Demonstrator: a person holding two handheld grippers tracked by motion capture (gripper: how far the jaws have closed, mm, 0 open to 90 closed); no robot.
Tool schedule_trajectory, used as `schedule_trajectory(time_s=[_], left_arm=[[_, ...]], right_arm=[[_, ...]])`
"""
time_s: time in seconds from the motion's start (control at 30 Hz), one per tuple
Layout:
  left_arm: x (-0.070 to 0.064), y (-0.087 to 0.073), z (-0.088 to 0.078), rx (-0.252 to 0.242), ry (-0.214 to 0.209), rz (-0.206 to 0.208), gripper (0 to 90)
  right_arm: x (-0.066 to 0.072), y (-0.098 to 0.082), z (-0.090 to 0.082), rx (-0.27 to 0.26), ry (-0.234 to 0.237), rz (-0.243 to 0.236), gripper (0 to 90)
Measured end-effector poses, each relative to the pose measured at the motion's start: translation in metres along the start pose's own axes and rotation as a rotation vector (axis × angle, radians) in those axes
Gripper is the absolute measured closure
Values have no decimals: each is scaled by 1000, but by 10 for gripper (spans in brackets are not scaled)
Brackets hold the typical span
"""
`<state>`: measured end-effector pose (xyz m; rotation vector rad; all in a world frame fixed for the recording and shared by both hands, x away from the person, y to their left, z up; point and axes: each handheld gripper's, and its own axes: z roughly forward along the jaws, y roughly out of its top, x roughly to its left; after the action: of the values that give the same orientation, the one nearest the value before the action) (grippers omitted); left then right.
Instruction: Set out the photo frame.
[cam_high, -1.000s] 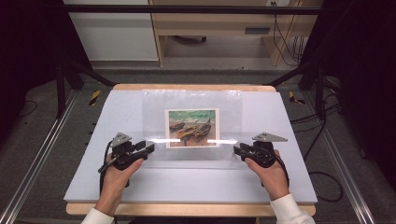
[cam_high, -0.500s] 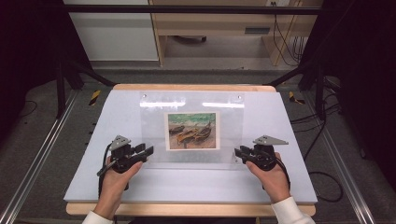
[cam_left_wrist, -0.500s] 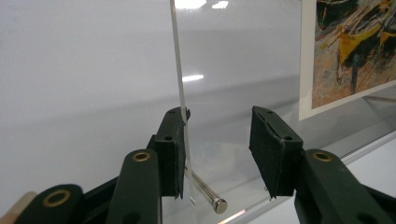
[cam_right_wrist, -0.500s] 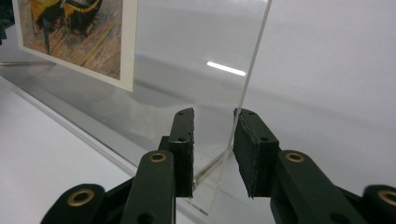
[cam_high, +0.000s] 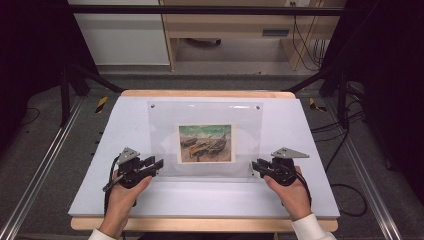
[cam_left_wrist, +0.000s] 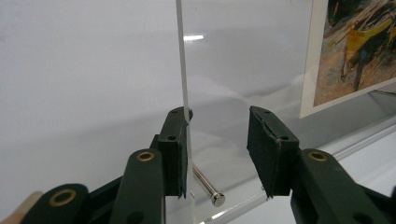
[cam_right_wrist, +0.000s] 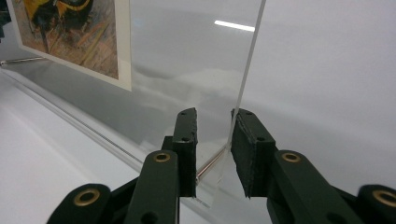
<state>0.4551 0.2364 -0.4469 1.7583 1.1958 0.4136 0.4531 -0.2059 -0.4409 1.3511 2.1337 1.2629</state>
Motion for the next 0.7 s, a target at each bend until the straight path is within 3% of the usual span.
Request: schedule_trajectory(time_s=[0.7], left_arm=[[-1, -4, -3, 6, -2, 13, 586]], right_arm=[[2, -4, -2, 3, 5, -13, 720]])
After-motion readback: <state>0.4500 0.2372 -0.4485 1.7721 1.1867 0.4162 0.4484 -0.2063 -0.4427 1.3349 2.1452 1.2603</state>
